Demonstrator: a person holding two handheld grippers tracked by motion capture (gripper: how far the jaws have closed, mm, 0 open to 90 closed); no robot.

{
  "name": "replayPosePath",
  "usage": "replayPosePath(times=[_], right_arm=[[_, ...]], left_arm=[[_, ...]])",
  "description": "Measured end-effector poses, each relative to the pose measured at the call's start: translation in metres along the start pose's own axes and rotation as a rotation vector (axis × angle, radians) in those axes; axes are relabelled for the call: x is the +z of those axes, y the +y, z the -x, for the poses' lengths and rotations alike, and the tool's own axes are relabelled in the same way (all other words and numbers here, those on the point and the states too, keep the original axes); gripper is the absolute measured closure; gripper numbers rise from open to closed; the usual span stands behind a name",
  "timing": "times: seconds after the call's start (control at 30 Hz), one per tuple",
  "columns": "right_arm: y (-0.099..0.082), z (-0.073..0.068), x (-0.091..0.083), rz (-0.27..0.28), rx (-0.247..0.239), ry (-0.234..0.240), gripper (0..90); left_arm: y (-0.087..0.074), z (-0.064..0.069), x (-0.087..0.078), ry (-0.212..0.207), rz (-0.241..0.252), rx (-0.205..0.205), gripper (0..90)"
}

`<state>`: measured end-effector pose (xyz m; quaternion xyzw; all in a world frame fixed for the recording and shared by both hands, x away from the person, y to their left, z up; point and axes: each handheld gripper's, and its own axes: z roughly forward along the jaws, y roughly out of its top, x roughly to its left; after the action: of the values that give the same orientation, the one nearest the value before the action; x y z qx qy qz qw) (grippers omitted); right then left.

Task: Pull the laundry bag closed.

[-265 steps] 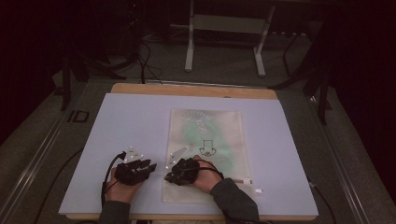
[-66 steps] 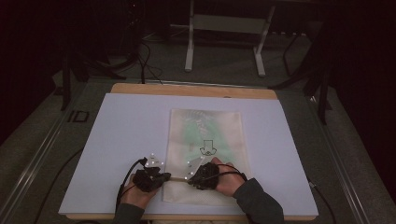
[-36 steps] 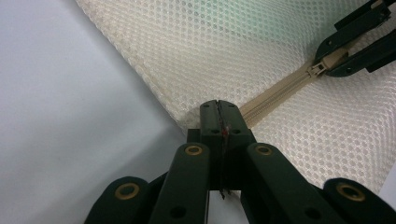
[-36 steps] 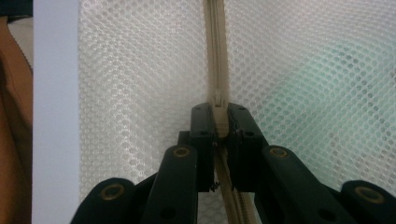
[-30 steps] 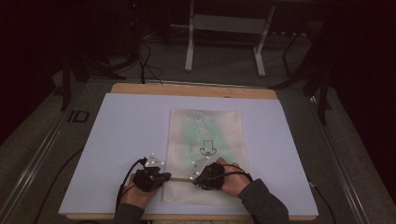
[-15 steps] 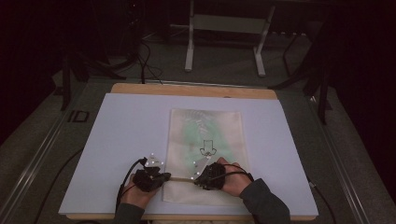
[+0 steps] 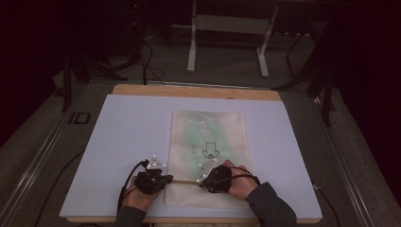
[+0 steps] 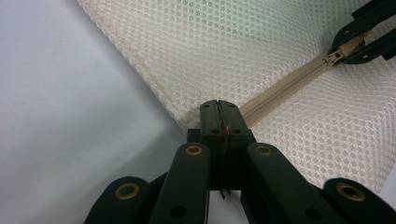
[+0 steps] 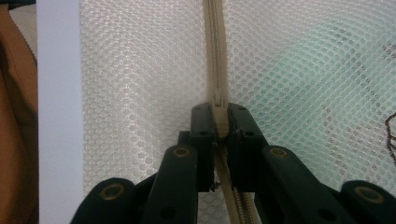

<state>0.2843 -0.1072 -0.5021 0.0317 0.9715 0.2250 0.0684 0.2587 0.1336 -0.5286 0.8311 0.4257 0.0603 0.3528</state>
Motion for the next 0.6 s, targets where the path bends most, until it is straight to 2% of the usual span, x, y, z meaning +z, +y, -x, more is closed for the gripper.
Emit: replayPosePath(times=[0.6], right_arm=[[-0.0076,0.0012,-0.0045,-0.005,0.002,-0.001,82.5]], left_arm=[[-0.0002,-0.0003,0.0001,-0.001,0.002,-0.001,89.6]])
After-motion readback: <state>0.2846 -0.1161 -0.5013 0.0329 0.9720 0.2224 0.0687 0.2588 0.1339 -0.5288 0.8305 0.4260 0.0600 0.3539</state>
